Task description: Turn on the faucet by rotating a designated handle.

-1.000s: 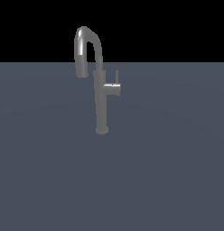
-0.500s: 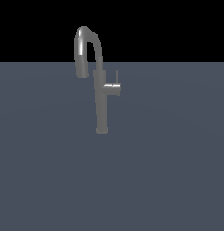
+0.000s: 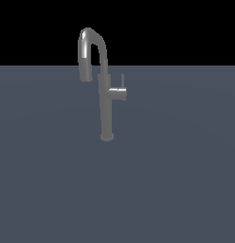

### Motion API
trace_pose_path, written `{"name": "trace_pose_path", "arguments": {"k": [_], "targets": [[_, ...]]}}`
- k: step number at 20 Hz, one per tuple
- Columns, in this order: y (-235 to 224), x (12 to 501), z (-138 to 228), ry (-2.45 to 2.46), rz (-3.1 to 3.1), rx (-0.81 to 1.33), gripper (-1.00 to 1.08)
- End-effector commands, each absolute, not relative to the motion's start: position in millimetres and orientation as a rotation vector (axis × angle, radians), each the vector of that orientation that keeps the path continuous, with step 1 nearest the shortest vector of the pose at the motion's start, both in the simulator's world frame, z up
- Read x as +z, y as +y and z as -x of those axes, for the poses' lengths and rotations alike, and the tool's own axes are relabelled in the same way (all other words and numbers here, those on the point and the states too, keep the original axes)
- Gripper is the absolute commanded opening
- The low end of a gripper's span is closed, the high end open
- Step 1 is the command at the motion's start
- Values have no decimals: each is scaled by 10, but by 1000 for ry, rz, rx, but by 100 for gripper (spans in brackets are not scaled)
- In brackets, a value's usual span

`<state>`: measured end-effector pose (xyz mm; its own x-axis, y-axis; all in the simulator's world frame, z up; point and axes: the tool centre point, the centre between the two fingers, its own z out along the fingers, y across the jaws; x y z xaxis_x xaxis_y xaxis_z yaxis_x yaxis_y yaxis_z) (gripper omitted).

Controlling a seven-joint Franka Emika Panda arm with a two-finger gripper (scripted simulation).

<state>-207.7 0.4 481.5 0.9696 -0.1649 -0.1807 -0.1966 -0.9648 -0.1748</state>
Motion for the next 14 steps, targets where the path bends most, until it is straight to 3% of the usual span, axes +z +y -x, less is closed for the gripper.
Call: {"name": "trace_pose_path", "arguments": {"k": [1, 14], "targets": [[21, 4785, 1937, 329, 2876, 296, -100], [40, 4538, 1172, 621, 2555, 554, -100]]}}
